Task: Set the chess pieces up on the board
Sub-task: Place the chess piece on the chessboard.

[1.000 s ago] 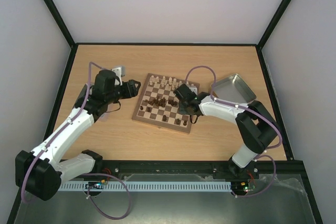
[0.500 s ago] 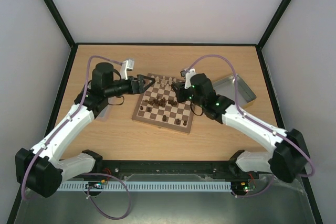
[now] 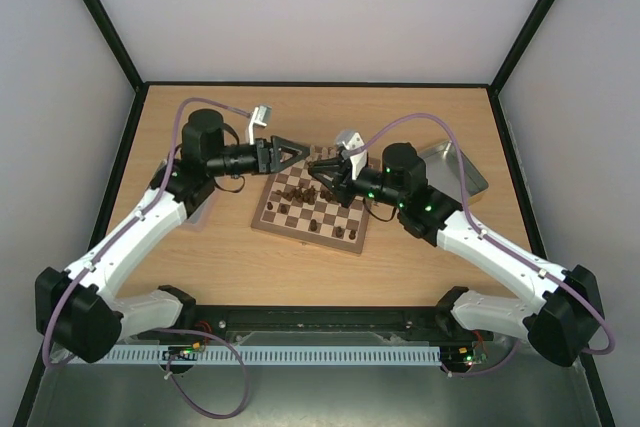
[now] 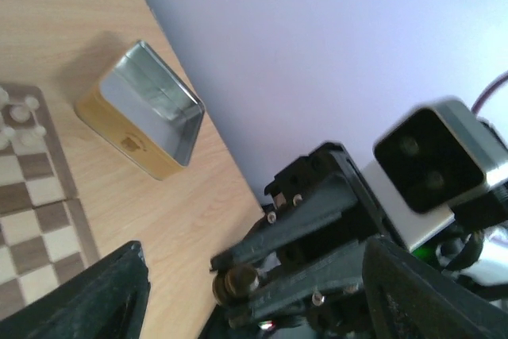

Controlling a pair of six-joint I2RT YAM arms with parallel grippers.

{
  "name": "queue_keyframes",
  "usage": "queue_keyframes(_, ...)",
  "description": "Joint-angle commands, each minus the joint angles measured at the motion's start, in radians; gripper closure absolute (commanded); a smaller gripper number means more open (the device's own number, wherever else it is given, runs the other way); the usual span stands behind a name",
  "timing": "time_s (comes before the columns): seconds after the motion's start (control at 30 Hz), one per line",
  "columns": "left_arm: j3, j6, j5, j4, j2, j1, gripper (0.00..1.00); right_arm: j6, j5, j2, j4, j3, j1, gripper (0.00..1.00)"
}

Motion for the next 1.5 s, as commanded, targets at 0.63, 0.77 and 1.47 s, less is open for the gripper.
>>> queue_keyframes(0.63,0.032,-0.078,0.149,-0.039,0.106,-0.022,0.67,-0.076,-0.037,0.013,0.048,-0.005,-0.004,0.89)
queue_keyframes(0.77,0.030,-0.068,0.165,-0.042,0.115,-0.028,0.75,-0.073,-0.034,0.023,0.048,-0.003,-0.005,0.88)
queue_keyframes(1.47,0.072,0.190,-0.242,-0.267,0.143,-0.057,0.98,0.186,0.159,-0.066,-0.072,-0.020,-0.004,0.43)
